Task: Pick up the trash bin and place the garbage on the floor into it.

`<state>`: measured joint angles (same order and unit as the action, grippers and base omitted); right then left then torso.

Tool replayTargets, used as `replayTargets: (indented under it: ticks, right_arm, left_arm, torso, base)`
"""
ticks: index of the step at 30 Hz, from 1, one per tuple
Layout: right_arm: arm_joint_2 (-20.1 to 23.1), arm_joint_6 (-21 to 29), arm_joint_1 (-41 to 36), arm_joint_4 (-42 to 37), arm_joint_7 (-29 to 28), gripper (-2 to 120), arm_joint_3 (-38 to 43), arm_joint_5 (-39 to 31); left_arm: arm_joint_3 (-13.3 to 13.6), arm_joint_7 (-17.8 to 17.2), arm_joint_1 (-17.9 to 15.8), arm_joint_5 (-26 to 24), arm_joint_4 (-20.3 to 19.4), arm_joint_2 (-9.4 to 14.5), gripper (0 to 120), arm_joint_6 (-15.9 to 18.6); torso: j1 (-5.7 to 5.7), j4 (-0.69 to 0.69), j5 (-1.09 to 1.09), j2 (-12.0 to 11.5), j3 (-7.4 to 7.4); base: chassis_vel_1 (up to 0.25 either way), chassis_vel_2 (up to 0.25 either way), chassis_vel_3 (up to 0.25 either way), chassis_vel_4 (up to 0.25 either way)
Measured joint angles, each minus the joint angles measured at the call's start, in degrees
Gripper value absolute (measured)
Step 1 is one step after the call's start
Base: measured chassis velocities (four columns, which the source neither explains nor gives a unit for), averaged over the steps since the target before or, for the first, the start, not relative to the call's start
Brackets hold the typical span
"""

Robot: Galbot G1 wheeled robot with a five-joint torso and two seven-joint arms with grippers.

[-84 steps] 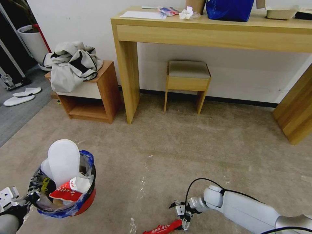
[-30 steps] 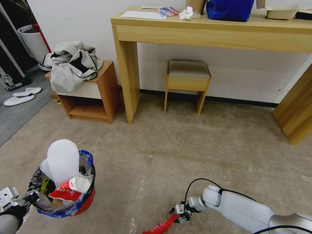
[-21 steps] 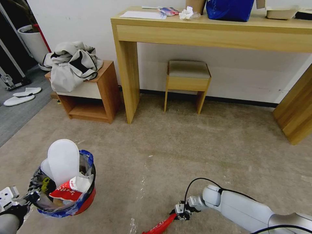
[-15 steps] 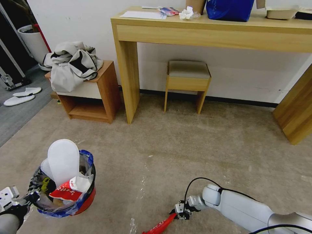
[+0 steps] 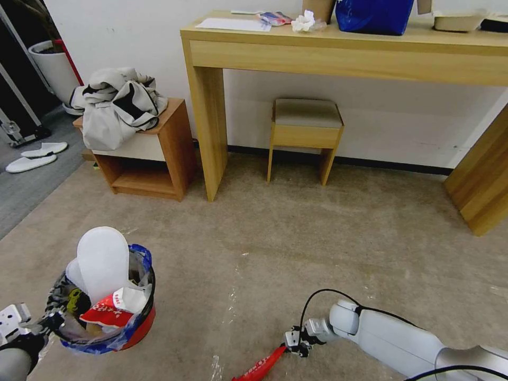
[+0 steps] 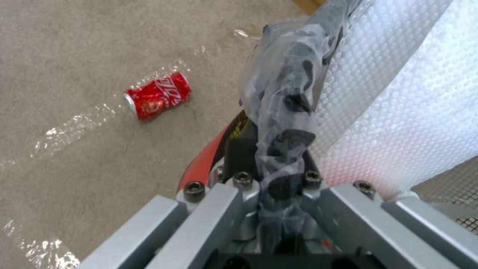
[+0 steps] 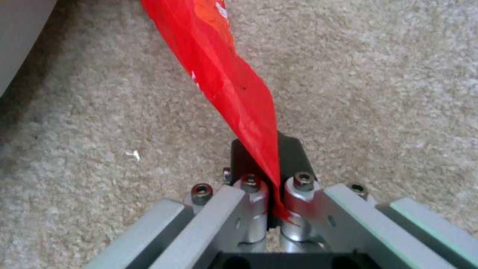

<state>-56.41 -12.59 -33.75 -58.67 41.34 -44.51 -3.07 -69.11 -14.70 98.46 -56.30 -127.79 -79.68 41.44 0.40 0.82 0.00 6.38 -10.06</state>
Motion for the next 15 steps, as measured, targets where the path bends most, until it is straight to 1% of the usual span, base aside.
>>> replayTargets:
  ticks: [9,15]
  right_arm:
    - [0.3,-0.3,0.0,-0.1,0.0,0,0.2,-0.1]
    - [1.8,-0.4,0.0,-1.4,-0.4,0,1.4,-0.5]
  left_arm:
    - [0.1,0.0,-0.1,0.1,0.4,0.0,0,0.0]
    - [0.1,0.0,-0.2,0.1,0.8,0.3,0,0.0]
  torso:
    - [0.0,0.0,0.0,0.0,0.0]
    - [0.0,0.0,0.0,0.0,0.0]
  base:
    - [0.0,0.0,0.0,0.0]
    - [0.0,0.0,0.0,0.0]
